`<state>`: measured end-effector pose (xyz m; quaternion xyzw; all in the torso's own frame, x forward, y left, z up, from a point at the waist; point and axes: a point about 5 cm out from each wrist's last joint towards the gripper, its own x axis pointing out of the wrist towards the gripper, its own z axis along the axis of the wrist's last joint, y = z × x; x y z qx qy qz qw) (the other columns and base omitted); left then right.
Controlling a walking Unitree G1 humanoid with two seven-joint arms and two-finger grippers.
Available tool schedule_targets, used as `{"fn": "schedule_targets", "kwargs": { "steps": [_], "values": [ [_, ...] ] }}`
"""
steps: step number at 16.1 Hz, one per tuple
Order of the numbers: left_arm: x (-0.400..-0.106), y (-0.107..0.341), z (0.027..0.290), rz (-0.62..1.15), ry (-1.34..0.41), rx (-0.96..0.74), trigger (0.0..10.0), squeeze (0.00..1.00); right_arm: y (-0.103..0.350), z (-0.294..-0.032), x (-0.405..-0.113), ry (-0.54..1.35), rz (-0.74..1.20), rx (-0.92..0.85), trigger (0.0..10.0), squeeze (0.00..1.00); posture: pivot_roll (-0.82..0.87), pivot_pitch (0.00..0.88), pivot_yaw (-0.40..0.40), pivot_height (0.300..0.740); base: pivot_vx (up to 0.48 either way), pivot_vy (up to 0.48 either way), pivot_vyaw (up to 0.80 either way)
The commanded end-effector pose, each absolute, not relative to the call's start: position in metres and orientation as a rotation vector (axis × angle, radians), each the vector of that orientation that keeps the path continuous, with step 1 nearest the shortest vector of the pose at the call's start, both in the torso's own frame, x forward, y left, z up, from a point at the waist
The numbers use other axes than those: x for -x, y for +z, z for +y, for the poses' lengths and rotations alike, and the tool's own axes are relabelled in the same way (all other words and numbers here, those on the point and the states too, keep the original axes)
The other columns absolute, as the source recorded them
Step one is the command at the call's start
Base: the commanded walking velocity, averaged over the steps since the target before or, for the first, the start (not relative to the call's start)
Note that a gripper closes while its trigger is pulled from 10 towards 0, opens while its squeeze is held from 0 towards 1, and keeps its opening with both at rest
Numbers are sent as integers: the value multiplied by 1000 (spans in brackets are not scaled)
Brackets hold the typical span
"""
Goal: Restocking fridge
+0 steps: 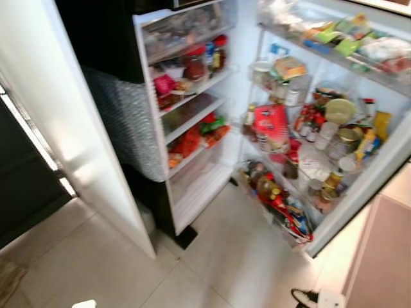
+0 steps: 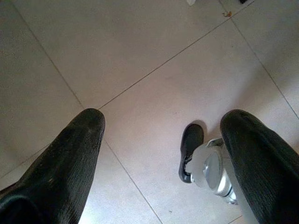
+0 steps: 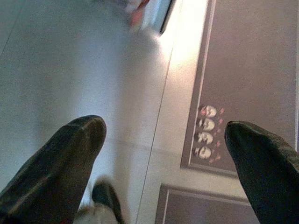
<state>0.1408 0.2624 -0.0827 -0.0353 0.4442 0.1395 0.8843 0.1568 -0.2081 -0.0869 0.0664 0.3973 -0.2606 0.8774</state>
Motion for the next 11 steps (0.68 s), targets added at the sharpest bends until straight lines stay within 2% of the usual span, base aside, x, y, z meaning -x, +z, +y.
{"fn": "schedule_targets", "kwargs": {
  "steps": [1,2,4,11],
  "values": [
    [-137,-85,259,946,276,66,10000,0,-73,-245,-162,-666,710,-116,10000,0,-28,0,7,740,0,0,0],
    [-137,-85,259,947,274,63,10000,0,-59,-272,-170,-719,620,-89,10000,0,-39,0,12,740,0,0,0],
    [-137,-85,260,950,269,57,10000,0,-37,-297,-172,-833,449,-26,10000,0,-56,0,21,740,0,0,0],
    [-137,-85,261,952,263,51,10000,0,-14,-318,-160,-1040,275,97,10000,0,-69,0,30,740,0,0,0]
  ]
}}
